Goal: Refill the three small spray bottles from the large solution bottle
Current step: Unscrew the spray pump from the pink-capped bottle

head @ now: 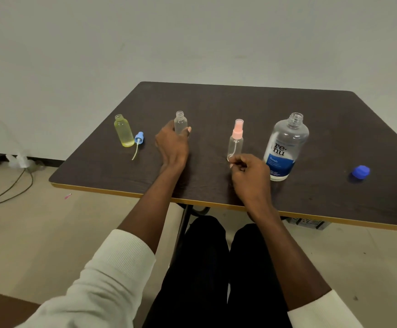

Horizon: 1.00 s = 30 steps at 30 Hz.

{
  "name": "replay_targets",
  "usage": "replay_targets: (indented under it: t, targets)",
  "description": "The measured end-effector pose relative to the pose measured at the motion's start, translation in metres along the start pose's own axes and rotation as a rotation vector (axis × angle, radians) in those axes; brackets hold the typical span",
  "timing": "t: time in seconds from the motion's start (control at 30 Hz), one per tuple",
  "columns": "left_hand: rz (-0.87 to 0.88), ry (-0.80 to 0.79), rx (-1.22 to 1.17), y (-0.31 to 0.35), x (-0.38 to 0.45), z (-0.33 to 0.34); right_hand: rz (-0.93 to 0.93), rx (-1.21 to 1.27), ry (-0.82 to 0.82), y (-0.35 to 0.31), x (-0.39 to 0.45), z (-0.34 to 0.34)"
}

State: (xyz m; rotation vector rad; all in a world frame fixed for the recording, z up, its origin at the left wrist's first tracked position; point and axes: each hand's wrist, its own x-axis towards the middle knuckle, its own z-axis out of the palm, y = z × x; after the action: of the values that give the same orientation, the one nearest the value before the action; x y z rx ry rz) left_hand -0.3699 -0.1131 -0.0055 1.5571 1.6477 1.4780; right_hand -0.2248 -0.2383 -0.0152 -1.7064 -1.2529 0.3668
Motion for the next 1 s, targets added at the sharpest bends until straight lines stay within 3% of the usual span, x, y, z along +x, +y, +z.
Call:
replay_targets:
  t: [0.63, 0.8, 0.87, 1.0]
  targets:
    - [0.043, 0.085, 0.173, -0.013, 0.008, 0.000, 0.033, 0.032, 0.003, 0.002, 0.000, 0.000]
    - [0.194, 0.163, -0.024, 0.006, -0.020, 0.004, -0.067, 0.012, 0.103, 0.002, -0.004, 0.003]
    - [0.242, 0.104, -0.186, 0.014, -0.038, 0.008, -0.122, -0.019, 0.151, 0.001, -0.005, 0.006]
    - [0.137, -0.160, -0.319, 0.023, -0.061, 0.019, -0.132, -0.063, 0.155, 0.000, -0.001, 0.010]
